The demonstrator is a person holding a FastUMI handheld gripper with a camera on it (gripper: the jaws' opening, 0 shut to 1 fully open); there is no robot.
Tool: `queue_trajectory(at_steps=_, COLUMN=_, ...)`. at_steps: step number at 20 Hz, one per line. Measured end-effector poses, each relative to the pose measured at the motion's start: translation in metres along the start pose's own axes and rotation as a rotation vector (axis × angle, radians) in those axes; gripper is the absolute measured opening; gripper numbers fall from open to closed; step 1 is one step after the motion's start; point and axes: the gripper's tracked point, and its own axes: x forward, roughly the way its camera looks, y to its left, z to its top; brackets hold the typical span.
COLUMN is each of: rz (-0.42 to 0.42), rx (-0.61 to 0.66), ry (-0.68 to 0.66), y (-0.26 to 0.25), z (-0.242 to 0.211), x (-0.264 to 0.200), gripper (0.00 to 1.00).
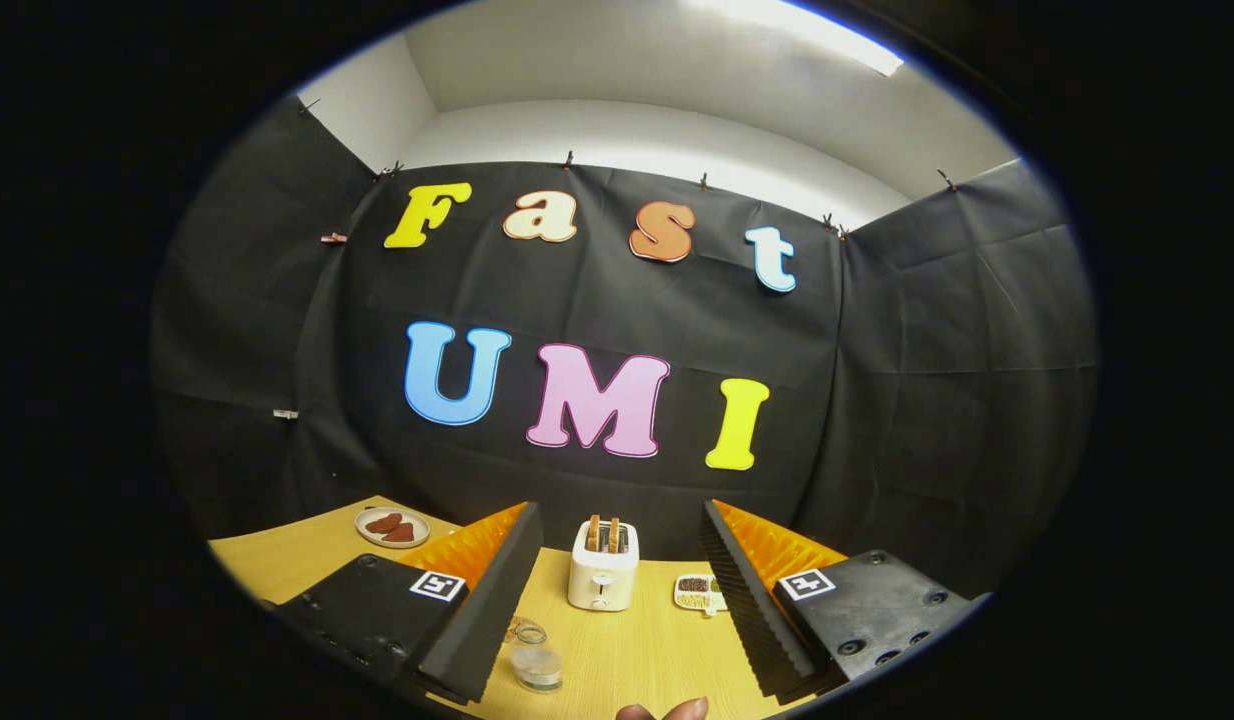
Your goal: Take the bottle from table, then pour the juice into the cup, finally place the bottle on the coaster
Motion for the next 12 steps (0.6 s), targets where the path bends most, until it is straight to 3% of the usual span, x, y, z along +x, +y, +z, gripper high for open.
queue_trajectory(at_steps=12, rz=0.03, rx=0.006, ry=-0.018, y=0.014, z=-0.014, x=0.005, gripper=0.97)
